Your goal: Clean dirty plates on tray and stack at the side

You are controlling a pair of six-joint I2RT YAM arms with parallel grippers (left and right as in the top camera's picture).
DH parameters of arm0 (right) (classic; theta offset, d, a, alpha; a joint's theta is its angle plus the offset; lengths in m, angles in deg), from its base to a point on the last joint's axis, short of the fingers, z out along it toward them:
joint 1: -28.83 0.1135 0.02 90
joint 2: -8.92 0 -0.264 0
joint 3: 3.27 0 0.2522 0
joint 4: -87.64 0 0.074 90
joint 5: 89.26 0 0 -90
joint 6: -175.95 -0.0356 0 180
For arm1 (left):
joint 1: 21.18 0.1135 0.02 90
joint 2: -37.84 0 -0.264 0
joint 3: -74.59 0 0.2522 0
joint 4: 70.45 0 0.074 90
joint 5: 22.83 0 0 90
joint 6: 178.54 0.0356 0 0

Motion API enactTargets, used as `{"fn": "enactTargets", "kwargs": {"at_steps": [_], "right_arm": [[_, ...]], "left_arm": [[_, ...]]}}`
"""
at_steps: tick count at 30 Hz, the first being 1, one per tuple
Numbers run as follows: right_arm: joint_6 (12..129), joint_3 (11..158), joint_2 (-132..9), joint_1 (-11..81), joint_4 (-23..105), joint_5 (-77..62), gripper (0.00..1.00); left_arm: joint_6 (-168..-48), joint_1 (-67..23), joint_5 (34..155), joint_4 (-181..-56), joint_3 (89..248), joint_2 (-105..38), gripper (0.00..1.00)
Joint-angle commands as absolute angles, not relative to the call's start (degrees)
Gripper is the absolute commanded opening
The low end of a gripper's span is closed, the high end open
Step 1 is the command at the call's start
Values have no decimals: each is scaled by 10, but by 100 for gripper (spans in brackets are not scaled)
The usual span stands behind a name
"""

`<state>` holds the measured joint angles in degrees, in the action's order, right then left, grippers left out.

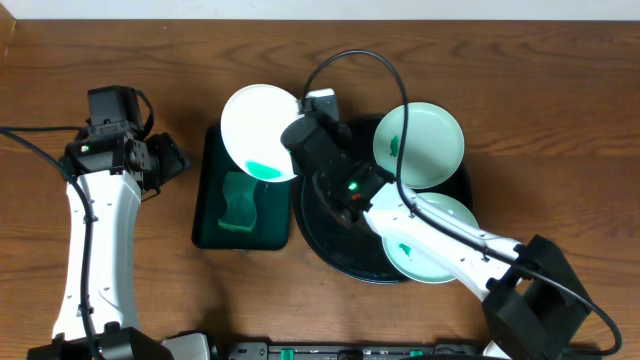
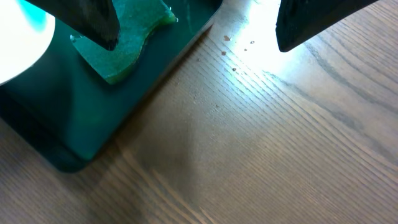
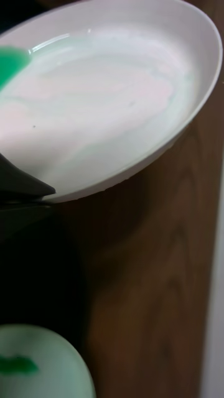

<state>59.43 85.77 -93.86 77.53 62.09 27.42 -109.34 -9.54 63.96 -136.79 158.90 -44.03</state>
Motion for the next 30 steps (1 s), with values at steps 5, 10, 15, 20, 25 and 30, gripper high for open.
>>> {"fn": "enactTargets", "kwargs": {"at_steps": [5,10,15,20,25,30], "right_arm": [[768,869,-942,797,677,355,1],[846,869,-942,800,716,355,1],[958,869,-942,807,766,354,1],[1082,869,-942,819,817,362,1],[1196,869,-942,835,868,385,1],[1247,869,-942,849,901,392,1]], "left_arm": [[-1096,-93,635,-1371,1598,-438,80],[-1096,-93,635,-1371,1598,-438,81],[-1096,-93,635,-1371,1598,-438,81],[-1096,-93,635,-1371,1598,-438,81],[-1096,-93,635,-1371,1598,-438,81],[-1096,-93,635,-1371,1598,-438,81]]}}
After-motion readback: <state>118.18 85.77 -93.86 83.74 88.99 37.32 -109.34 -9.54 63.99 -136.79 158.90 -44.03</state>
